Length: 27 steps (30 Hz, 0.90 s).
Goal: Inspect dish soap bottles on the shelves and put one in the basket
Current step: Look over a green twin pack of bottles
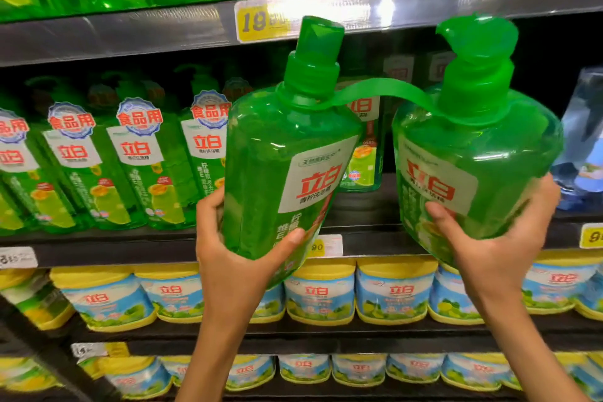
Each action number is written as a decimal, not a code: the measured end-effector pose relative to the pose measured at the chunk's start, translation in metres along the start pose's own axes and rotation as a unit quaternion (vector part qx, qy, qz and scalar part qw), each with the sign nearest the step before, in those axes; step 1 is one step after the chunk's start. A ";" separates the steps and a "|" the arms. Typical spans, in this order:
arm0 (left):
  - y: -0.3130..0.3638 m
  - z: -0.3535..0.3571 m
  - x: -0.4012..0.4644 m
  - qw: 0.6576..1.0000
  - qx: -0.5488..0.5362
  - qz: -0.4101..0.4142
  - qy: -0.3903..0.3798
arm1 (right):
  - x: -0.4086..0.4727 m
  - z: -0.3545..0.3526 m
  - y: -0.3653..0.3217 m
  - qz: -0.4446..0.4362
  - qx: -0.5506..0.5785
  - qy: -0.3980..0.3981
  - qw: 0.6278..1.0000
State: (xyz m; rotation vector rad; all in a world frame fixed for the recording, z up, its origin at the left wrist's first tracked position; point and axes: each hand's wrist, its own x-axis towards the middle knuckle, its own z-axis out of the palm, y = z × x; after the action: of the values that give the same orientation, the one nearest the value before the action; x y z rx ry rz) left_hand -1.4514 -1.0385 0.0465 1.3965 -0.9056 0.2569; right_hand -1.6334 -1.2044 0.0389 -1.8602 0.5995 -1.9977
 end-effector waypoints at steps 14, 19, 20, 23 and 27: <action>0.000 -0.009 -0.017 0.978 -0.136 -0.151 -0.053 | -0.001 -0.019 -0.028 0.097 0.073 -0.096 0.988; 0.005 -0.009 -0.020 0.951 -0.213 -0.215 -0.058 | 0.007 -0.036 -0.040 0.196 0.195 -0.192 0.941; 0.004 -0.008 -0.022 0.945 -0.228 -0.227 -0.063 | 0.006 -0.038 -0.042 0.216 0.219 -0.206 0.929; 0.007 -0.005 -0.027 0.916 -0.284 -0.266 -0.103 | 0.002 -0.040 -0.046 0.282 0.261 -0.229 0.894; 0.011 -0.006 -0.031 0.870 -0.340 -0.322 -0.153 | 0.003 -0.044 -0.044 0.371 0.303 -0.244 0.843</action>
State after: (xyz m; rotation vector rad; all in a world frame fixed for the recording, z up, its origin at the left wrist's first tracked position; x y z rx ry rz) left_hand -1.4761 -1.0200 0.0344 0.9959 -0.6314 -0.7524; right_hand -1.6757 -1.1649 0.0621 -1.3445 0.3755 -0.9831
